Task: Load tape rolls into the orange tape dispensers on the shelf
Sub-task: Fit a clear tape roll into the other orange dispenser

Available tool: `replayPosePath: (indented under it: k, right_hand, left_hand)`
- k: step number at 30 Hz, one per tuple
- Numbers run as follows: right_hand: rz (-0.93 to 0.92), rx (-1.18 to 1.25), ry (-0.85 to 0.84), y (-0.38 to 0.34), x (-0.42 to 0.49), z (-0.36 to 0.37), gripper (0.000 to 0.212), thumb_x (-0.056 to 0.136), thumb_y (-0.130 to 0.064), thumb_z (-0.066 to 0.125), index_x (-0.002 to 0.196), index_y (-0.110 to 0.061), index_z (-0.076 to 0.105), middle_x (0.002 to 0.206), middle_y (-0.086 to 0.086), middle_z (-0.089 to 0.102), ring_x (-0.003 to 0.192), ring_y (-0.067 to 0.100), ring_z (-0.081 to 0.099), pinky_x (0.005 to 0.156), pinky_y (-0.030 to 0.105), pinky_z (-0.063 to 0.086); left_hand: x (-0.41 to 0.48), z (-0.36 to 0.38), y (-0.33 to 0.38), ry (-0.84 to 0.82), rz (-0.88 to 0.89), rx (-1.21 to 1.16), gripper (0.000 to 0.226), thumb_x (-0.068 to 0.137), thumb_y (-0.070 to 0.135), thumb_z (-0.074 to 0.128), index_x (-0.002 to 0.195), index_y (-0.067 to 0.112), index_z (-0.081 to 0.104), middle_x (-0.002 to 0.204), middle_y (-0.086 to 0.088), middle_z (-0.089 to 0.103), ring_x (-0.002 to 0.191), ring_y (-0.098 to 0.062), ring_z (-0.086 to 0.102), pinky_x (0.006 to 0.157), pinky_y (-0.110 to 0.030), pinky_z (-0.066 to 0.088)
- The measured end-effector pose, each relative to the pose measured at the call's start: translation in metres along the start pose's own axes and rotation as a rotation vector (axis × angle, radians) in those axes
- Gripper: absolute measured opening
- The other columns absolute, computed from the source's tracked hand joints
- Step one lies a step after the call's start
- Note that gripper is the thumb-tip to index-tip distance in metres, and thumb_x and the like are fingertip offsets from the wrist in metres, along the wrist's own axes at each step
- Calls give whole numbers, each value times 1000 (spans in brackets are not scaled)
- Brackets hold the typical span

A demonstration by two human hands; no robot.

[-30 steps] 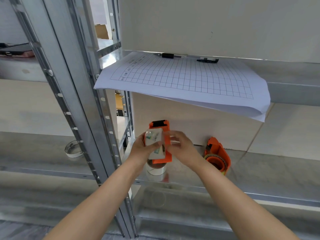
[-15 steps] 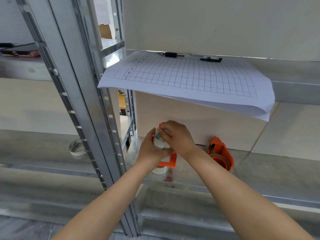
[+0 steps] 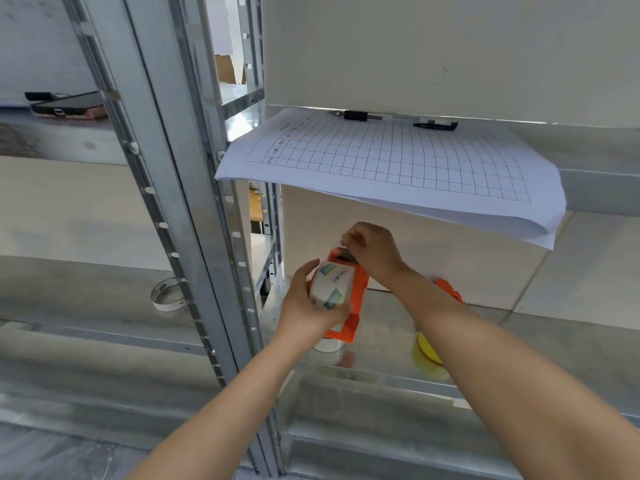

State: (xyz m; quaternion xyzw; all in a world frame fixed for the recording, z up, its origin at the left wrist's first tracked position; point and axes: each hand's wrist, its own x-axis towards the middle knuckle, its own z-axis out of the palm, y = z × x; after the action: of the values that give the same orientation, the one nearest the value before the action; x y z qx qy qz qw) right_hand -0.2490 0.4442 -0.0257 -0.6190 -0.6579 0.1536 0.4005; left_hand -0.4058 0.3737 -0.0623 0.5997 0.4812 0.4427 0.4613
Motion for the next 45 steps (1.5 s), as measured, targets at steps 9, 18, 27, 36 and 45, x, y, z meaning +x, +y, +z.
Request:
replayPosePath:
  k: [9, 18, 27, 36, 45]
  right_hand:
    - [65, 33, 44, 2, 23, -19, 15, 91, -16, 47, 80, -11, 55, 78, 1, 64, 63, 15, 65, 63, 17, 42]
    - [286, 311, -73, 10, 17, -17, 14, 92, -9, 47, 82, -3, 55, 89, 7, 63, 57, 9, 64, 58, 20, 52]
    - [918, 689, -727, 23, 4, -24, 25, 91, -21, 50, 79, -5, 65, 83, 15, 70, 78, 28, 70, 72, 46, 59]
    - [912, 855, -665, 46, -16, -14, 29, 81, -31, 56, 67, -10, 71, 73, 9, 73, 68, 23, 71, 64, 36, 59]
    - [933, 1028, -423, 43, -52, 15, 34, 88, -21, 48, 120, -10, 54, 115, 14, 59, 103, 29, 57, 104, 44, 41]
  left_hand:
    - [-26, -12, 2, 3, 25, 2, 68, 51, 25, 83, 103, 47, 44, 106, 13, 62, 88, 6, 63, 69, -13, 53]
    - [-37, -14, 10, 63, 128, -86, 67, 53, 22, 84, 107, 41, 50, 103, 16, 62, 92, 6, 62, 68, -8, 50]
    - [-49, -13, 8, 60, 222, -13, 70, 57, 17, 85, 107, 50, 50, 103, 25, 63, 92, 3, 65, 69, -12, 52]
    - [-55, -11, 15, 24, 240, -114, 63, 57, 21, 83, 109, 42, 53, 107, 24, 62, 98, 0, 64, 73, -12, 51]
    - [-37, -12, 10, 188, 126, -278, 60, 53, 22, 79, 105, 36, 53, 104, 11, 63, 93, -2, 65, 70, -17, 54]
